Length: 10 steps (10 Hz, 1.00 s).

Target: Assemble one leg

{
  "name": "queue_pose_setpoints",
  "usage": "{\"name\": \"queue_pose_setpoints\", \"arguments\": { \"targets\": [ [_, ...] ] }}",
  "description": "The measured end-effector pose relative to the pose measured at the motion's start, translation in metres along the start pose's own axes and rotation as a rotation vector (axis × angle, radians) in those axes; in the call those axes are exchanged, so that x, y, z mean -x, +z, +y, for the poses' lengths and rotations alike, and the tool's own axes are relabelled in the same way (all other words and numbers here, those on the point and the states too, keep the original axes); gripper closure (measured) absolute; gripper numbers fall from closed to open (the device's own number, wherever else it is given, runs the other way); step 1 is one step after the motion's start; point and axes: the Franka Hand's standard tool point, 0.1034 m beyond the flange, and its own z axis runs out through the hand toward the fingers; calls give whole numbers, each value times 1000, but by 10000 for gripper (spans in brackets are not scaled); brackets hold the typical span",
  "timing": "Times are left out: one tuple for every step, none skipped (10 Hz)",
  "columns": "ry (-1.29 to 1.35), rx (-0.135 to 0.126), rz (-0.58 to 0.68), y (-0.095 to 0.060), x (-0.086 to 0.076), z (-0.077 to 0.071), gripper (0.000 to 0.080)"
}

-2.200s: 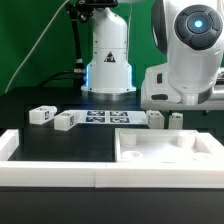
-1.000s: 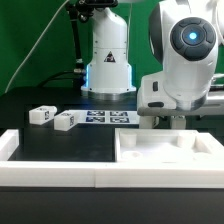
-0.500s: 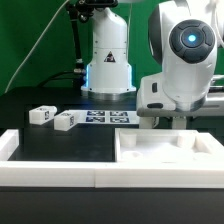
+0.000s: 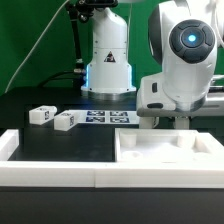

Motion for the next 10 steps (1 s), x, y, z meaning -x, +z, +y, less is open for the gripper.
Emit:
{"name": "queue_pose_setpoints", "arguments": {
  "targets": [
    [-4, -3, -5, -2, 1, 0, 512],
    [-18, -15, -17, -17, 7, 1, 511],
    [-21, -23, -17, -34, 15, 2, 511],
    [-26, -26, -24, -53, 27, 1, 511],
    [-35, -31, -15, -77, 38, -1, 511],
    [-34, -34, 26, -92, 43, -2, 511],
    [-33, -33, 37, -88, 42, -2, 511],
    [-32, -34, 74, -87, 37, -2, 511],
    [-32, -38, 155, -92, 31, -3, 511],
    [-33, -37, 271, -95, 28, -3, 511]
  ]
}}
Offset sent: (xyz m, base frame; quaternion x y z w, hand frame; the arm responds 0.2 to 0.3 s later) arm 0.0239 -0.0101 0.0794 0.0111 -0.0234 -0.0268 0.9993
